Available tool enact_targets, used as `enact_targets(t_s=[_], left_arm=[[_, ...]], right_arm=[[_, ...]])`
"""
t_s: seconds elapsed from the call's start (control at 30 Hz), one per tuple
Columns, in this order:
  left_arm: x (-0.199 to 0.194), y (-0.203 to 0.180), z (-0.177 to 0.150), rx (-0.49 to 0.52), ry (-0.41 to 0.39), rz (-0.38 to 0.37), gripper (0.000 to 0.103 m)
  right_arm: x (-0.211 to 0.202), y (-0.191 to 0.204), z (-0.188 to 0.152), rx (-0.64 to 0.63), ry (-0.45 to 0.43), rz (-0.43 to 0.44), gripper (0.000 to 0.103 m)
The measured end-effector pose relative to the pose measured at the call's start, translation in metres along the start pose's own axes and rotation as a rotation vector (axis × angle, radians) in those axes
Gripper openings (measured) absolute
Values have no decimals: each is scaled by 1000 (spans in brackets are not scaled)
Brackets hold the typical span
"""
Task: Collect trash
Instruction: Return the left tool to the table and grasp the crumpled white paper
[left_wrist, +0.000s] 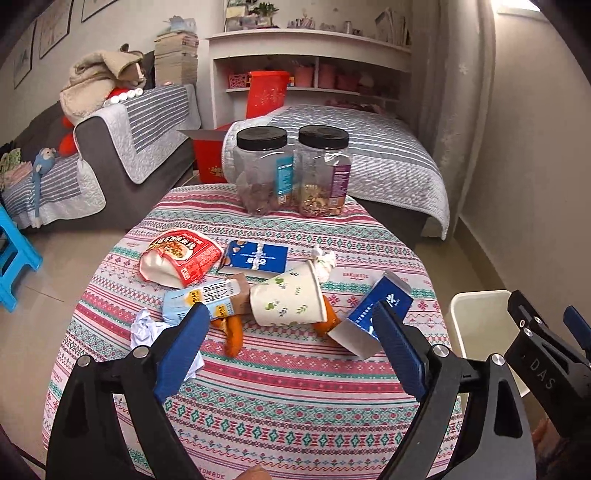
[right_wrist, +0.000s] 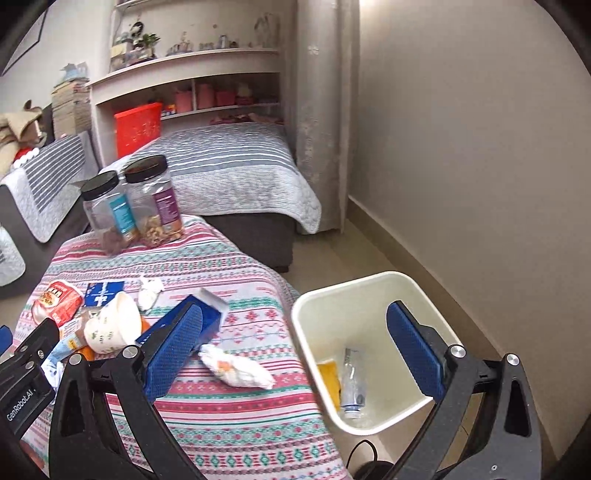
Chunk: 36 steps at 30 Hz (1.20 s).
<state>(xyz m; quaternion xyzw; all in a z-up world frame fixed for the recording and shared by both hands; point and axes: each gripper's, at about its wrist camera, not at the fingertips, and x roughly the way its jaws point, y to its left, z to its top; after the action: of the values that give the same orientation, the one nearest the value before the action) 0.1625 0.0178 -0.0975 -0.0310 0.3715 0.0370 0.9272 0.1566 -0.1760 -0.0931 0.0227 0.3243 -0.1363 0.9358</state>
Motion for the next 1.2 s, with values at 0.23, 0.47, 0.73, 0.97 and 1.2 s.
enact_targets(t_s=[0.23, 0.47, 0.73, 0.97, 1.2], left_arm=[[6, 39, -4, -59, 43, 45, 87], [14, 72, -9, -117, 86, 87, 87], [41, 118, -15, -242, 237, 84, 87], [81, 166, -27, -436, 417, 2, 87], [106, 163, -33, -451, 473, 5, 87]], right_arm=[[1, 38, -2, -49, 7, 47, 96], [2, 72, -8, -106, 20, 95, 96], [4, 103, -10, -157, 60, 166, 96], [19, 105, -8, -142, 116, 193, 96], [36, 100, -8, -120, 177, 203, 96]])
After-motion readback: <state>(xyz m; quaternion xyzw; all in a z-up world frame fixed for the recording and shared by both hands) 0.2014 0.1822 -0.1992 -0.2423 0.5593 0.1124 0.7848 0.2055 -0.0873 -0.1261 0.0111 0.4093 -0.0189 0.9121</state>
